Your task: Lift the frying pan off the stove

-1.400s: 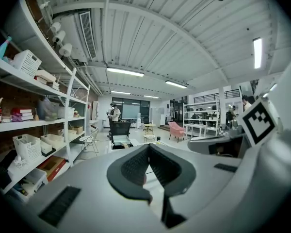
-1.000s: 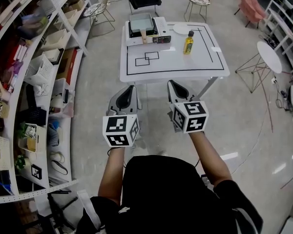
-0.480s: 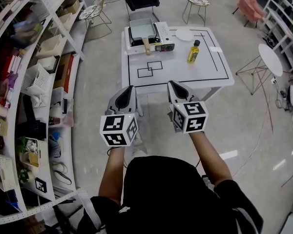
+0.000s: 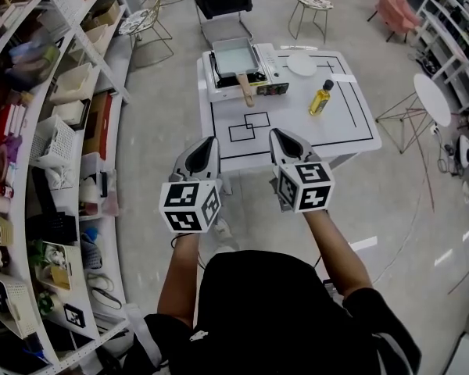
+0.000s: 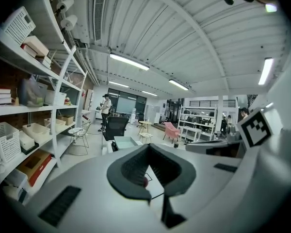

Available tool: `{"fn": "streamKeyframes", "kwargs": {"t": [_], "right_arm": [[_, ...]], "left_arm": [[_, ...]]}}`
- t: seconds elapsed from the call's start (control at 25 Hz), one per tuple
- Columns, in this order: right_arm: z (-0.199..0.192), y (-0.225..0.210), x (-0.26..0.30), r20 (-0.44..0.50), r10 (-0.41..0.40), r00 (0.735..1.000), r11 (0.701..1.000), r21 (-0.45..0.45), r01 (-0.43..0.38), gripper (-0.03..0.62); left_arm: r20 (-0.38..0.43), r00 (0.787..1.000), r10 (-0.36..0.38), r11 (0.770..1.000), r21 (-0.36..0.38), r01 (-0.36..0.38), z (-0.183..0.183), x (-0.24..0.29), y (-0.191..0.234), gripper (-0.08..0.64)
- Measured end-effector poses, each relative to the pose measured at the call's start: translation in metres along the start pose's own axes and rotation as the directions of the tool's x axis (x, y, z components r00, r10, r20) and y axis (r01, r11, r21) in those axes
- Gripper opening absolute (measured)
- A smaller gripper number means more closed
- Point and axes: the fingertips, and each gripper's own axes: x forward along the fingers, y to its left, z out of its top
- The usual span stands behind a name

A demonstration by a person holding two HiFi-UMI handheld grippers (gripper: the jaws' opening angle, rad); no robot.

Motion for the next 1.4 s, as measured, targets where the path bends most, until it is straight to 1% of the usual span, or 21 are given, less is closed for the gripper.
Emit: {"fn": "streamKeyframes", "kwargs": {"t": [0.2, 0.36, 0.52, 0.64, 0.76, 0.96, 1.08, 1.4], "right_arm": [[0.009, 0.012, 0.034, -0.009, -0.018, 1.0, 1.0, 0.001, 0.018, 0.002], [0.015, 0.022, 0.061, -0.009, -0.034, 0.999, 0.999, -0.002, 0.034, 0.002], [0.014, 0.03, 0.086, -0.026, -0.047, 0.999, 0.999, -0.019, 0.047, 0.002], [0.013, 0.033, 0.101, -0.038, -0.067, 0.997, 0.998, -0.025, 0.066, 0.002], [0.014, 0.035, 0.114, -0.041, -0.087, 0.995, 0.996, -0.029, 0.086, 0.002], [0.015, 0.04, 0.127, -0.04, -0.118, 0.992, 0.993, -0.034, 0.116, 0.002], [0.011, 0.043, 0.132, -0.047, -0.129, 0.99, 0.991, -0.037, 0.128, 0.002], [0.003, 0.036, 0.142, -0.075, -0.149, 0.986, 0.988, -0.047, 0.146, 0.002]], "left_arm": [[0.007, 1.0, -0.01, 1.0, 0.027, 0.01, 0.012, 0.014, 0.033, 0.012], [0.004, 0.999, -0.035, 0.998, 0.059, 0.035, 0.018, 0.026, 0.056, 0.012], [0.006, 0.998, -0.069, 0.996, 0.05, 0.068, 0.022, 0.036, 0.083, 0.012], [0.006, 0.997, -0.081, 0.996, 0.038, 0.081, 0.024, 0.042, 0.102, 0.012], [-0.002, 0.996, -0.093, 0.995, 0.048, 0.093, 0.024, 0.048, 0.116, 0.012], [-0.013, 0.991, -0.135, 0.99, 0.041, 0.136, 0.022, 0.054, 0.13, 0.012], [-0.021, 0.99, -0.142, 0.989, 0.035, 0.143, 0.017, 0.058, 0.137, 0.012], [-0.026, 0.986, -0.167, 0.985, 0.038, 0.168, 0.015, 0.073, 0.136, 0.012]]}}
